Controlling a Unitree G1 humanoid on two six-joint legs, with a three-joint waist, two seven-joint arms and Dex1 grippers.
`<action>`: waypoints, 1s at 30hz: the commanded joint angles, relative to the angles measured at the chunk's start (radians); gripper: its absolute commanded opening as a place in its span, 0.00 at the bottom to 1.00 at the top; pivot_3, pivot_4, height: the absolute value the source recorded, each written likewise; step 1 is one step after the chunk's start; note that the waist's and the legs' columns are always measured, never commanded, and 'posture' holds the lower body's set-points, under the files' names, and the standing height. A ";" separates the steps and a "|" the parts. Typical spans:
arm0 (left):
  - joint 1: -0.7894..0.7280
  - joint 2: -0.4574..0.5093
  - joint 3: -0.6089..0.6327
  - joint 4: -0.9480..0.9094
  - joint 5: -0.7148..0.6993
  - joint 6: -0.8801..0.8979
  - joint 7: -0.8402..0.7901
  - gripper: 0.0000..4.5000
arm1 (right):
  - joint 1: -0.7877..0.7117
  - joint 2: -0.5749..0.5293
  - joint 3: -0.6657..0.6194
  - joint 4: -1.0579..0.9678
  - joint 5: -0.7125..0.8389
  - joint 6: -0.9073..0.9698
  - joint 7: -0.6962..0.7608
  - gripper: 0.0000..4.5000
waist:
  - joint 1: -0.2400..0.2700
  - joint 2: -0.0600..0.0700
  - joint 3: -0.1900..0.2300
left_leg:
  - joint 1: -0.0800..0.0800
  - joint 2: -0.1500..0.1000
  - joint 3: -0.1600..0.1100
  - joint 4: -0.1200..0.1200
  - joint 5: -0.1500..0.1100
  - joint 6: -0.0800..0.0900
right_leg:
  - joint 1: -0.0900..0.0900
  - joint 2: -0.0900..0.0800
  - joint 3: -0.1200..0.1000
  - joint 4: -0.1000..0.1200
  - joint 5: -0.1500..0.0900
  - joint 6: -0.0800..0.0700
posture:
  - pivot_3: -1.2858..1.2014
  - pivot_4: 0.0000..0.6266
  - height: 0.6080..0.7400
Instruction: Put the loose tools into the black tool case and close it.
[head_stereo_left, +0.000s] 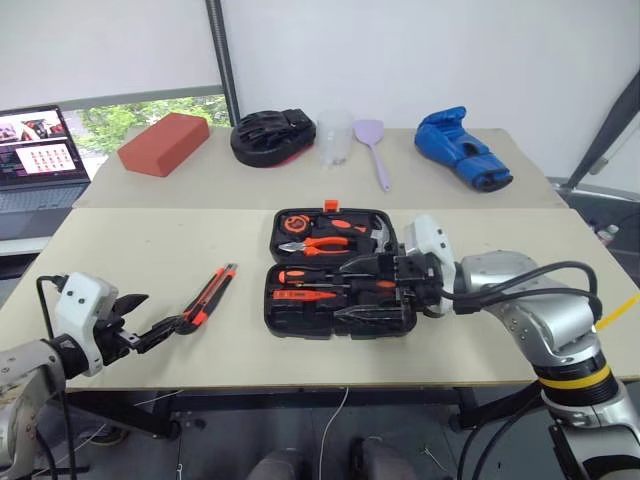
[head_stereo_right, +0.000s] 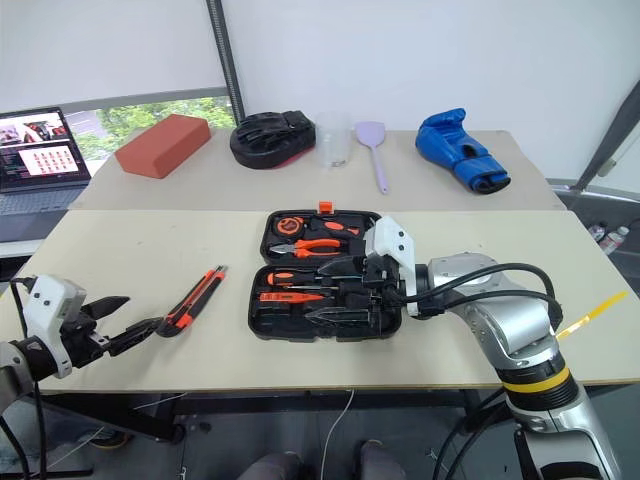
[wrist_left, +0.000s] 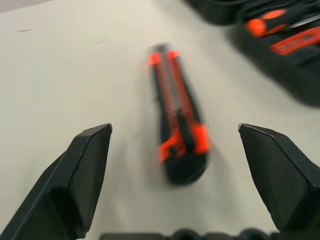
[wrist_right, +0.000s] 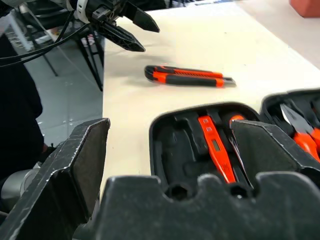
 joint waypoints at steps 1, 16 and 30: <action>-0.086 0.042 -0.065 0.017 -0.030 0.093 0.049 0.97 | -0.015 0.011 -0.004 -0.013 -0.008 -0.027 0.003 1.00 | 0.005 0.000 0.000 | 0.000 0.000 0.000 0.000 0.000 0.000 | 0.000 0.000 0.000 0.000 0.000 0.000 | 0.52 0.24 1.00; -0.325 0.126 -0.466 0.329 0.085 0.144 0.062 0.97 | 0.069 -0.019 -0.024 -0.135 0.012 0.017 -0.058 1.00 | -0.021 0.000 0.000 | 0.001 0.000 0.000 -0.002 0.000 -0.001 | -0.001 0.001 0.000 -0.001 0.000 0.000 | 0.52 0.24 1.00; -0.628 0.262 -0.493 0.419 -0.014 -0.207 -0.441 0.37 | 0.139 -0.105 -0.083 -0.205 0.080 0.085 -0.065 1.00 | -0.018 -0.001 0.000 | 0.000 0.000 0.000 -0.001 0.000 -0.001 | -0.001 0.000 -0.001 -0.003 0.000 -0.001 | 0.52 0.24 1.00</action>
